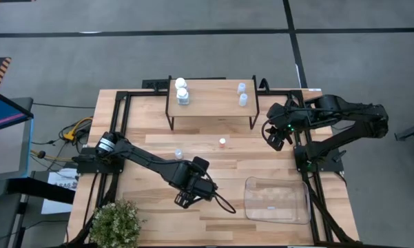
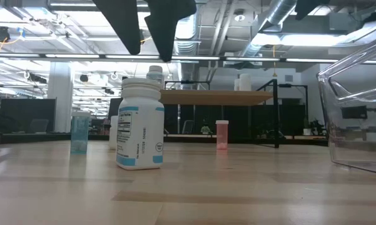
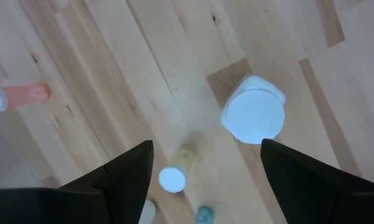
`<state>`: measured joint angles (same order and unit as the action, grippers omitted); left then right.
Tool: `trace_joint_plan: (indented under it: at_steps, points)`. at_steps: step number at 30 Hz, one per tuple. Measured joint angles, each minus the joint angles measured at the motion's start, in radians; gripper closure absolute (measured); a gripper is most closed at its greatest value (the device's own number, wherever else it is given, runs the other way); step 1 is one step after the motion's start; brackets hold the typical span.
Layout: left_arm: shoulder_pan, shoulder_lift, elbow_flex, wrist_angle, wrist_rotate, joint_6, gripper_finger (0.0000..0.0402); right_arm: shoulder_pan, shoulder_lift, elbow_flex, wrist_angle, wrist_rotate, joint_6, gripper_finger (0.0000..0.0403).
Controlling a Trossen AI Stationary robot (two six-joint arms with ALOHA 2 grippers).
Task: Pick and place medicine bottles onto shelf by color
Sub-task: Put the white pill bottle on the shelf aligned with the other white pill bottles
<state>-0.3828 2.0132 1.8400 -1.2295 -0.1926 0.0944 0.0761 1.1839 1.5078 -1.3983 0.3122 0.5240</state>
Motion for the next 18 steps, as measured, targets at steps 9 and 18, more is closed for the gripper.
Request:
trace_joint_plan:
  at_steps: [9,18]
  points:
    - [0.017,0.000,-0.006,0.022,0.027,0.056,0.0118,0.000,0.000,0.000,-0.001,-0.002,0.000,0.0222]
    - [-0.011,0.002,-0.064,0.039,0.076,0.120,0.0118,0.000,0.000,0.000,-0.005,-0.002,0.000,0.0222]
